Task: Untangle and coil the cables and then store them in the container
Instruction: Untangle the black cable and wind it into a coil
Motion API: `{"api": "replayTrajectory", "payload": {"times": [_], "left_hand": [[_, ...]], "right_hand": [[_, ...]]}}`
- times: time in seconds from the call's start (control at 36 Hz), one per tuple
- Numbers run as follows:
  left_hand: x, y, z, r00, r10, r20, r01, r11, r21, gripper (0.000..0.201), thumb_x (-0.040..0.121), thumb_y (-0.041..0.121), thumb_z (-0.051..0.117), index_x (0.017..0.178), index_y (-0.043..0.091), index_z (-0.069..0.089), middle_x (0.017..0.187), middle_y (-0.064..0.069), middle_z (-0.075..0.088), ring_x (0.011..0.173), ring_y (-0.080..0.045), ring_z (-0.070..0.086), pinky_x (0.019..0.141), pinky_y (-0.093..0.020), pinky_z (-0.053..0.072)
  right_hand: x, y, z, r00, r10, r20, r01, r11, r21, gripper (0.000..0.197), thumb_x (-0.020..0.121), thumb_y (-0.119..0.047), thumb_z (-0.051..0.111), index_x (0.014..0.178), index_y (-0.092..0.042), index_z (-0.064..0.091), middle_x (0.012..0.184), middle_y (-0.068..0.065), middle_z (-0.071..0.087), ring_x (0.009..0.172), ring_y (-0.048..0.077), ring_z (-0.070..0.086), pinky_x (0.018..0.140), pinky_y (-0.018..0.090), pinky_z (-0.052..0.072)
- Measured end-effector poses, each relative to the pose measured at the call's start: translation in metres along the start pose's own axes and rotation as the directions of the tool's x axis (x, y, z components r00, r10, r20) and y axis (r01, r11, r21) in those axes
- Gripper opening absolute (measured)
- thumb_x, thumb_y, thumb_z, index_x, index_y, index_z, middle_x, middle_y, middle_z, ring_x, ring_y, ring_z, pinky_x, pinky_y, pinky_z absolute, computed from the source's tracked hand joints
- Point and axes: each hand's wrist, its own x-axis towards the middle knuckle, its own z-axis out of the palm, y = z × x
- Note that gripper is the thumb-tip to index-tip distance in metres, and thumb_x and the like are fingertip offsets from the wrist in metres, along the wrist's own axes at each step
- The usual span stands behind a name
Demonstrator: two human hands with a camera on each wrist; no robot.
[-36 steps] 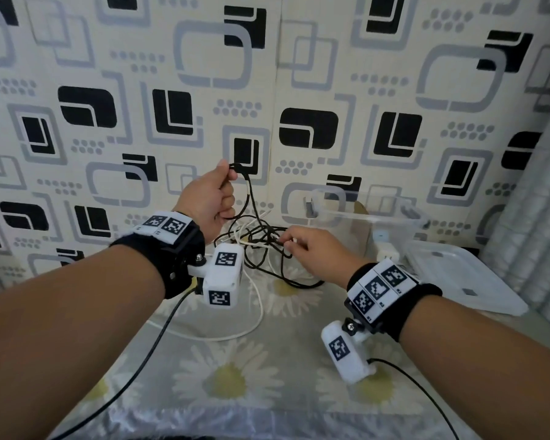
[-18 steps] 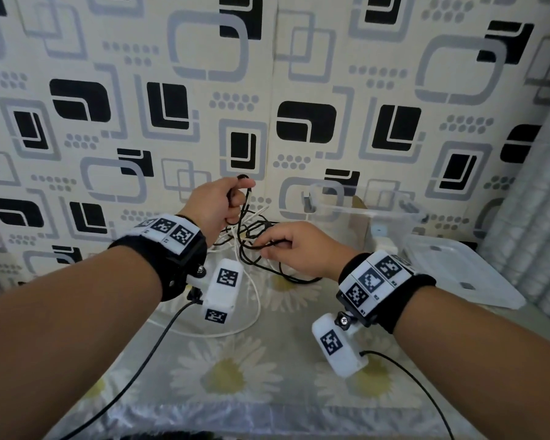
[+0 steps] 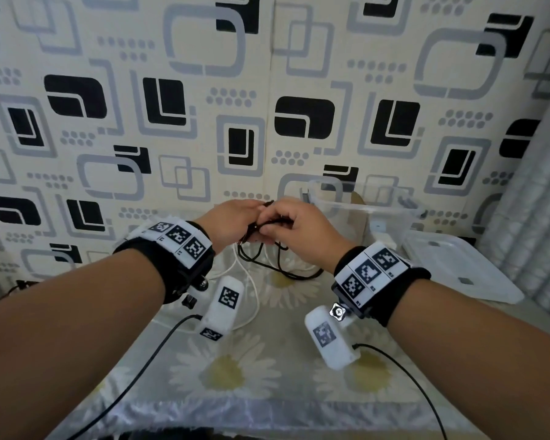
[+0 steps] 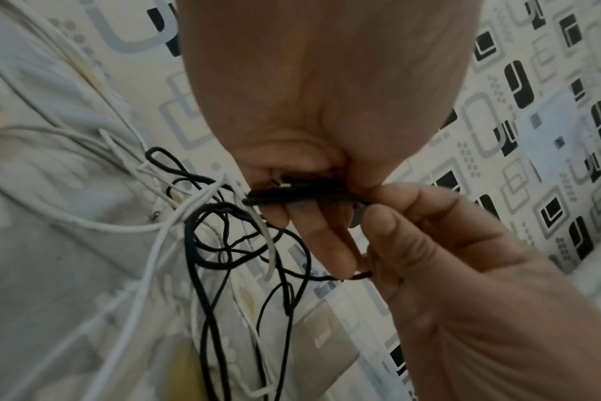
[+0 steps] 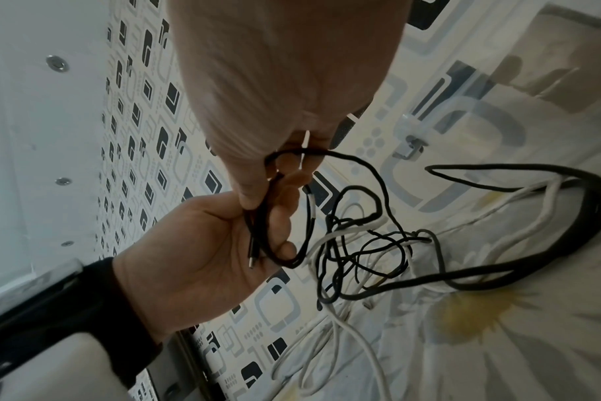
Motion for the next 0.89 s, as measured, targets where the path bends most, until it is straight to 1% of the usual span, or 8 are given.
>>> {"api": "replayTrajectory", "payload": {"times": [0.08,0.14,0.31,0.39,0.47,0.56,0.78,0.89], "left_hand": [[-0.002,0.000,0.003,0.998,-0.016,0.056,0.019,0.998,-0.054,0.027,0.103,0.016,0.043,0.101,0.008,0.068,0.075,0.000,0.071,0.060,-0.010,0.065,0.061,-0.018,0.053],[-0.002,-0.001,0.004,0.999,-0.021,0.050,0.022,0.999,-0.026,0.031,0.104,0.019,0.039,0.092,0.010,0.066,0.063,-0.001,0.066,0.050,-0.011,0.055,0.054,-0.020,0.045],[-0.002,0.007,0.004,0.989,-0.114,0.099,0.123,0.989,-0.088,0.031,0.102,0.019,0.034,0.072,0.013,0.041,0.050,0.005,0.028,0.045,-0.009,0.022,0.048,-0.021,0.020],[-0.002,0.008,0.004,0.989,-0.110,0.095,0.116,0.992,-0.050,0.035,0.102,0.029,0.040,0.070,0.015,0.046,0.051,0.006,0.027,0.046,-0.009,0.022,0.047,-0.020,0.022],[-0.003,0.004,0.000,0.997,-0.052,0.063,0.048,0.996,0.072,0.033,0.098,0.036,0.053,0.074,0.016,0.064,0.049,0.009,0.032,0.048,-0.011,0.028,0.051,-0.021,0.029],[-0.005,0.003,-0.005,0.998,-0.041,0.054,0.034,0.992,0.124,0.030,0.096,0.040,0.054,0.098,0.018,0.074,0.050,0.009,0.033,0.051,-0.013,0.030,0.052,-0.022,0.031],[-0.004,0.007,-0.009,0.999,-0.040,0.032,0.041,0.998,-0.038,0.037,0.103,0.032,0.043,0.090,0.004,0.064,0.055,0.005,0.026,0.048,-0.010,0.021,0.048,-0.022,0.020],[0.000,0.013,-0.012,1.000,-0.026,-0.007,0.025,0.993,-0.119,0.032,0.103,0.028,0.043,0.083,0.009,0.059,0.050,0.009,0.030,0.046,-0.009,0.021,0.046,-0.020,0.019]], "right_hand": [[0.002,0.000,-0.001,0.998,-0.015,-0.061,0.015,1.000,-0.007,0.023,0.081,0.002,0.070,0.087,-0.019,0.061,0.094,-0.007,0.046,0.075,-0.010,0.052,0.073,0.007,0.043],[0.003,-0.001,-0.002,0.995,-0.034,-0.093,0.032,0.999,-0.030,0.032,0.082,0.002,0.069,0.086,-0.025,0.052,0.099,-0.004,0.045,0.075,-0.003,0.052,0.073,0.008,0.043],[0.005,0.003,-0.004,0.993,-0.059,-0.105,0.052,0.996,-0.068,0.041,0.085,0.000,0.066,0.083,-0.034,0.043,0.098,-0.005,0.044,0.079,0.004,0.048,0.075,0.015,0.045],[0.006,0.007,-0.003,0.986,-0.074,-0.151,0.064,0.995,-0.072,0.043,0.084,-0.003,0.067,0.083,-0.037,0.041,0.097,-0.001,0.046,0.081,0.010,0.047,0.077,0.024,0.047],[0.006,0.011,-0.005,0.976,-0.095,-0.195,0.077,0.992,-0.101,0.034,0.083,-0.007,0.069,0.090,-0.030,0.045,0.094,-0.006,0.046,0.082,0.007,0.044,0.077,0.014,0.038],[0.006,0.015,-0.010,0.974,-0.025,-0.224,0.016,0.999,-0.043,0.028,0.086,-0.009,0.068,0.099,-0.023,0.047,0.097,-0.004,0.048,0.084,0.008,0.047,0.077,0.011,0.039],[0.005,0.025,-0.023,0.951,0.134,-0.279,-0.161,0.984,-0.075,0.025,0.094,0.002,0.045,0.112,-0.016,0.048,0.097,-0.001,0.050,0.080,0.002,0.047,0.069,0.001,0.038],[0.005,0.035,-0.024,0.923,0.284,-0.259,-0.317,0.943,-0.097,0.028,0.094,-0.001,0.043,0.117,-0.015,0.047,0.098,-0.004,0.050,0.087,0.011,0.052,0.068,0.012,0.041]]}}
